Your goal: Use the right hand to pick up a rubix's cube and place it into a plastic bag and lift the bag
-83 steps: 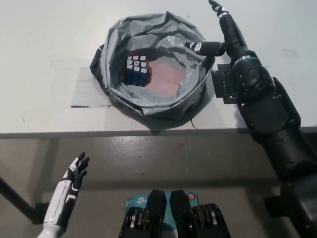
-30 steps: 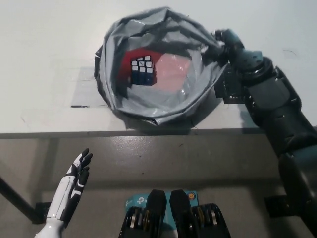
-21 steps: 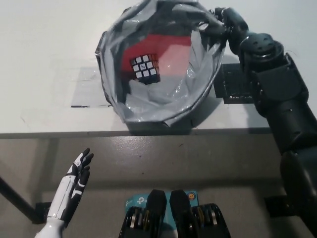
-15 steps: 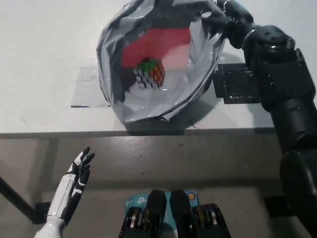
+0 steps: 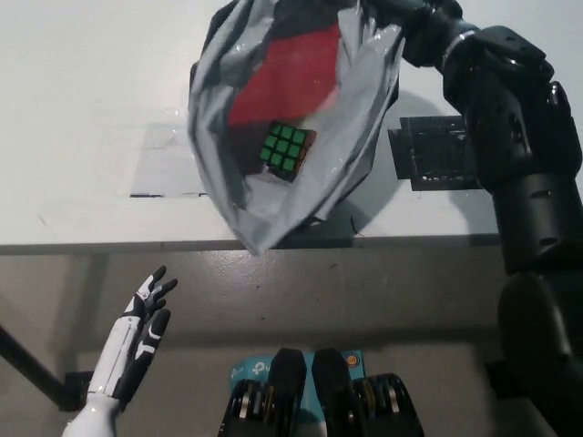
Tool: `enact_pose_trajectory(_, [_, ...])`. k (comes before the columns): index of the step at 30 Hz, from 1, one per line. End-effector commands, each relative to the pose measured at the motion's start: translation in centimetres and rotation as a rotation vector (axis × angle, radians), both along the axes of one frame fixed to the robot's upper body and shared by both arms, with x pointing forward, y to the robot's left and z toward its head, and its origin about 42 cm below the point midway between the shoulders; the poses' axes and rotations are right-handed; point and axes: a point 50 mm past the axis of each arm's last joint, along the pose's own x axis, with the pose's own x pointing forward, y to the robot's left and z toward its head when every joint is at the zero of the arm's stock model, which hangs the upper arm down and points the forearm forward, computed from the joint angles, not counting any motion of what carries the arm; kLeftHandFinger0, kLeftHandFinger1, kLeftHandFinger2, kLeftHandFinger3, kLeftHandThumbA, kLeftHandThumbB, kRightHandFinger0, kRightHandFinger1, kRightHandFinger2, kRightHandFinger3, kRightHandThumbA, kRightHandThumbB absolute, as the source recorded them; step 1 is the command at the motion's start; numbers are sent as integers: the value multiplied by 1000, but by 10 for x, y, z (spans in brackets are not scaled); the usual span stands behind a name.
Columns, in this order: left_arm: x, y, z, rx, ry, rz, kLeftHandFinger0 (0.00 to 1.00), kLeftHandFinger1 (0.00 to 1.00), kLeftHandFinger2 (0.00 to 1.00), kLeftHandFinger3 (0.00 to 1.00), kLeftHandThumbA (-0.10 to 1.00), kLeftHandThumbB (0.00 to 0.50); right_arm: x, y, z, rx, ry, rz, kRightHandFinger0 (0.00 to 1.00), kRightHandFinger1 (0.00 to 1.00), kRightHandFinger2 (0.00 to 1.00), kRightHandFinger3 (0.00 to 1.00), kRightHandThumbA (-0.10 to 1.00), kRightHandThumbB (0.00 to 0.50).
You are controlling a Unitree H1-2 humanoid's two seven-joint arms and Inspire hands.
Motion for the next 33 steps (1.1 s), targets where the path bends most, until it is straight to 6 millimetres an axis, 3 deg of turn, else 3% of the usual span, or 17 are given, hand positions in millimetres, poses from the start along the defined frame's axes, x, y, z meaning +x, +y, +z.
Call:
enact_pose_trajectory(1, [8, 1, 14, 15, -85, -24, 1000, 992, 918, 1000, 972, 86, -12, 28, 128, 316, -148, 35, 0, 203, 696, 936, -100, 155])
enact_pose_trajectory(2, [8, 2, 14, 12, -84, -23, 1000, 994, 920, 1000, 972, 85, -14, 31, 142, 368, -138, 31, 0, 233, 722, 1000, -100, 153])
enact_pose_trajectory(4, [9, 1, 15, 24, -95, -23, 996, 987, 918, 1000, 973, 64, -19, 36, 175, 465, -132, 38, 0, 245, 722, 1000, -100, 132])
enact_pose_trajectory(8, [8, 0, 14, 13, -90, -21, 994, 985, 912, 1000, 972, 66, -29, 43, 214, 578, -116, 38, 0, 260, 731, 1000, -100, 117])
enact_pose_trajectory(9, [8, 0, 14, 13, -90, -20, 996, 984, 909, 1000, 968, 59, -30, 43, 216, 582, -115, 38, 0, 304, 765, 1000, -100, 157])
enact_pose_trajectory(10, [8, 0, 14, 13, -90, -20, 996, 984, 909, 1000, 968, 59, -30, 43, 216, 582, -115, 38, 0, 304, 765, 1000, -100, 157])
enact_pose_trajectory(12, [9, 0, 15, 17, -89, -17, 990, 977, 903, 1000, 967, 57, -34, 45, 233, 593, -126, 43, 0, 212, 741, 1000, -100, 87])
enact_pose_trajectory(15, [10, -2, 17, 25, -88, -14, 990, 974, 896, 1000, 967, 50, -46, 46, 269, 618, -154, 37, 0, 207, 777, 1000, -100, 61])
enact_pose_trajectory(19, [10, -3, 18, 29, -85, -11, 1000, 977, 874, 1000, 961, 49, -53, 47, 288, 623, -171, 34, 0, 223, 809, 1000, -100, 43])
enact_pose_trajectory(25, [11, -4, 19, 25, -90, -19, 1000, 972, 875, 1000, 941, 39, -65, 47, 322, 615, -204, 26, 0, 211, 776, 1000, -100, 38])
enact_pose_trajectory(27, [12, -4, 19, 24, -86, -20, 994, 969, 868, 1000, 919, 38, -74, 45, 341, 606, -245, 21, 0, 206, 768, 1000, -100, 20])
enact_pose_trajectory(33, [11, -5, 19, 34, -85, -26, 967, 933, 832, 1000, 882, 27, -76, 42, 347, 605, -264, 3, 0, 123, 721, 1000, -100, 0])
